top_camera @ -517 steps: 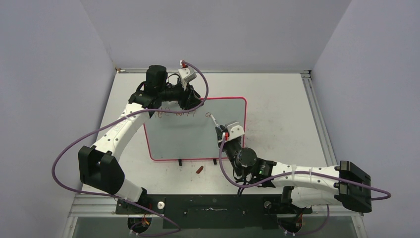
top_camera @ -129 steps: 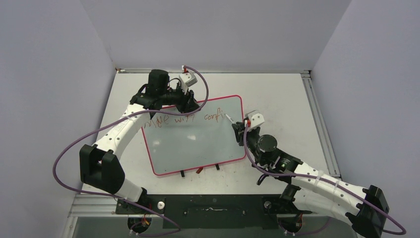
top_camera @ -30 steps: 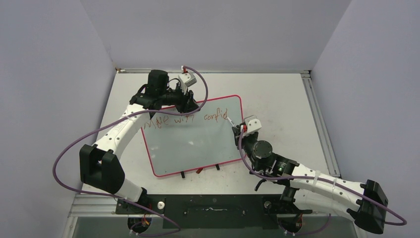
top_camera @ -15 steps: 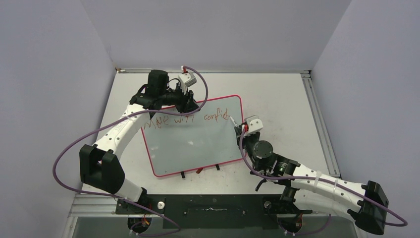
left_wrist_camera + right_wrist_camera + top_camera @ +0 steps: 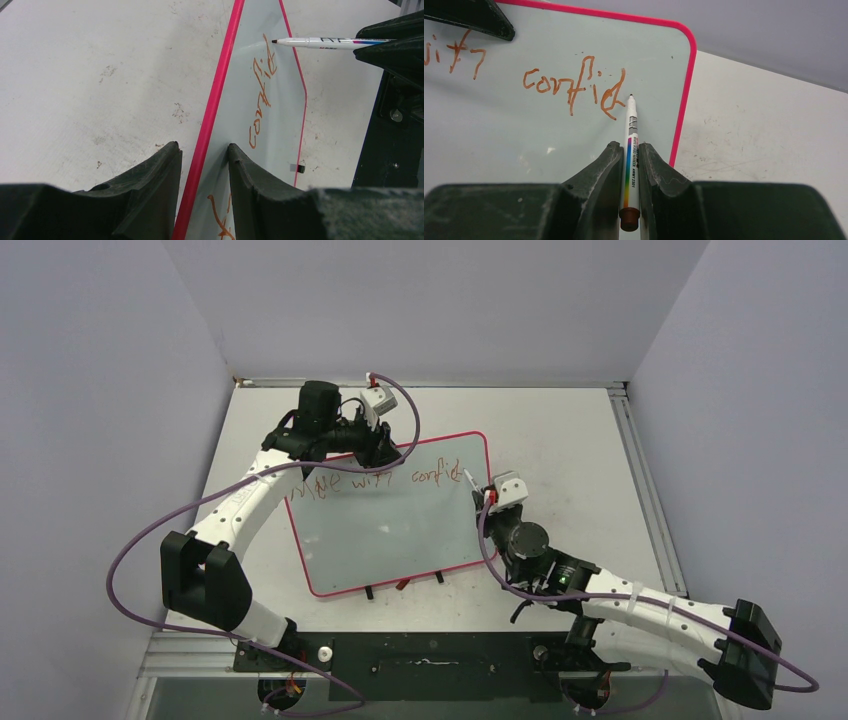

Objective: Write a sentence on the whiteboard

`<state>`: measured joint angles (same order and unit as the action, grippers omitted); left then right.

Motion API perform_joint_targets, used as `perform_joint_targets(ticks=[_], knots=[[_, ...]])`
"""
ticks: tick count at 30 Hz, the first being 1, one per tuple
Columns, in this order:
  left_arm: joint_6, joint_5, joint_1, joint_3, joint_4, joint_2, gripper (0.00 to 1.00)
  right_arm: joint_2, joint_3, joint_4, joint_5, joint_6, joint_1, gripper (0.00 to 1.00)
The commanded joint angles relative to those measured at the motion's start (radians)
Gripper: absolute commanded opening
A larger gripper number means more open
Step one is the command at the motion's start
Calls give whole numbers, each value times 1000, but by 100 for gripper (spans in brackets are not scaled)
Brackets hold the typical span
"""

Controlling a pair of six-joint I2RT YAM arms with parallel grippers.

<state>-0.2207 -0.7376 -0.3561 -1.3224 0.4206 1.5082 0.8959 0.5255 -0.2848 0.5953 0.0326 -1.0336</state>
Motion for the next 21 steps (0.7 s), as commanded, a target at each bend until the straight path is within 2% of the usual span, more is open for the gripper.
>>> perform_joint_targets(ticks=[1,13,21], knots=[[3,-50,-4,0,26,-5,0,22,32,-75,-11,-23,6,5],[3,-50,-4,0,25,-6,0,13,10,38,-49,73,-7,5],[3,-51,-4,0,25,-6,0,-11,-5,123,7,128,-25,5]])
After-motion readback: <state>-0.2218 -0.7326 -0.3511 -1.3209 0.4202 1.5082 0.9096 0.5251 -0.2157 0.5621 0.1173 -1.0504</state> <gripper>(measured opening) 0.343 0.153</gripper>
